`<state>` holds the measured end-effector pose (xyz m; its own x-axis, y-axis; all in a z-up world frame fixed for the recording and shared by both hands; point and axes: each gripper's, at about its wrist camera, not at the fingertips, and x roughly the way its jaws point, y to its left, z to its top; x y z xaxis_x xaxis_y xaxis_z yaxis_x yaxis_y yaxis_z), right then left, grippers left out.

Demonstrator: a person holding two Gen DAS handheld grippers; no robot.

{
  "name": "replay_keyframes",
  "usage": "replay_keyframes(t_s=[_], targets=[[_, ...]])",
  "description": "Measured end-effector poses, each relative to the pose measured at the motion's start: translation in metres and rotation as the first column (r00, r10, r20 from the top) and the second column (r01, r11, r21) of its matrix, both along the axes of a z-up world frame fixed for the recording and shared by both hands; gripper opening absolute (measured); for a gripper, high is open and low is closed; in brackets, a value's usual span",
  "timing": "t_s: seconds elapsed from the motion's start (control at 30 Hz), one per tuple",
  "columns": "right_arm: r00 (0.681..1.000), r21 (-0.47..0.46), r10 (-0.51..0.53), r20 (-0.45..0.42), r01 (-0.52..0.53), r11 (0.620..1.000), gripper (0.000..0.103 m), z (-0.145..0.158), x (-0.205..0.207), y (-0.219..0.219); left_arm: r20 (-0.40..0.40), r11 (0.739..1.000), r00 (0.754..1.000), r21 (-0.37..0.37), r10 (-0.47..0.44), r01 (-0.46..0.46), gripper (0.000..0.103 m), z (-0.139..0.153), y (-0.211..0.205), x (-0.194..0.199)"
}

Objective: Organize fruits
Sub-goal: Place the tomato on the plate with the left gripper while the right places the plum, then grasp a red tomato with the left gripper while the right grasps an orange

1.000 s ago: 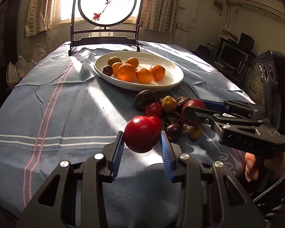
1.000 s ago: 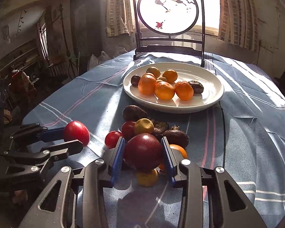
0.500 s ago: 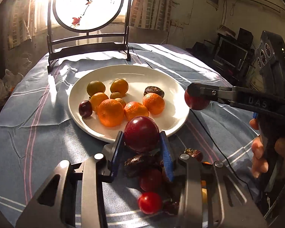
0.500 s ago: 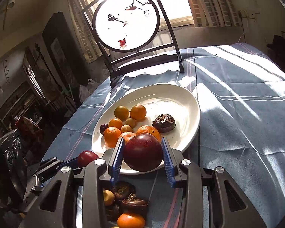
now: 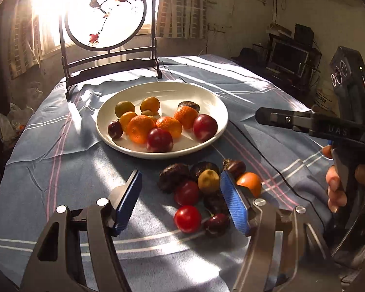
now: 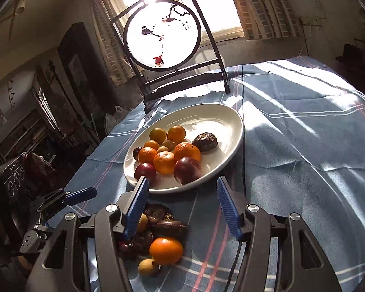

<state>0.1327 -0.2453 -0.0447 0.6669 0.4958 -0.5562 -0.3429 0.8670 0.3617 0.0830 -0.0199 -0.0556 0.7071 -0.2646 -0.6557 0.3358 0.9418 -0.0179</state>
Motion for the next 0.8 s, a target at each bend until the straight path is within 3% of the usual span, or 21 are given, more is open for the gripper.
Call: replay_keyframes(t_s=[0.2,0.23,0.37,0.57,0.8], targets=[[0.999,0.023,-0.005,-0.049,0.006,1.000,0.058,-0.026,-0.035,-0.017,0.017,0.994,1.000,0.112,0.005,-0.007,0.065,-0.021,-0.003,-0.032],[0.999,0.027,-0.008,-0.053,0.009,1.000,0.058,-0.030,-0.039,-0.018,0.003,0.994,1.000,0.109,0.011,-0.012,0.064,-0.025,-0.002,-0.031],[0.997,0.050,-0.022,-0.080,0.026,0.998,0.058,-0.037,-0.047,-0.024,-0.047,0.996,0.998,0.088,0.033,-0.029,0.041,-0.035,0.000,-0.020],[0.999,0.027,-0.008,-0.042,0.009,1.000,0.058,-0.030,-0.058,-0.021,-0.109,1.000,0.994,0.024,0.007,-0.004,0.031,-0.043,0.000,-0.009],[0.998,0.025,0.016,-0.055,-0.015,1.000,0.058,-0.032,-0.054,-0.013,-0.156,1.000,0.988,-0.024,0.008,-0.012,0.031,-0.053,0.001,0.007]])
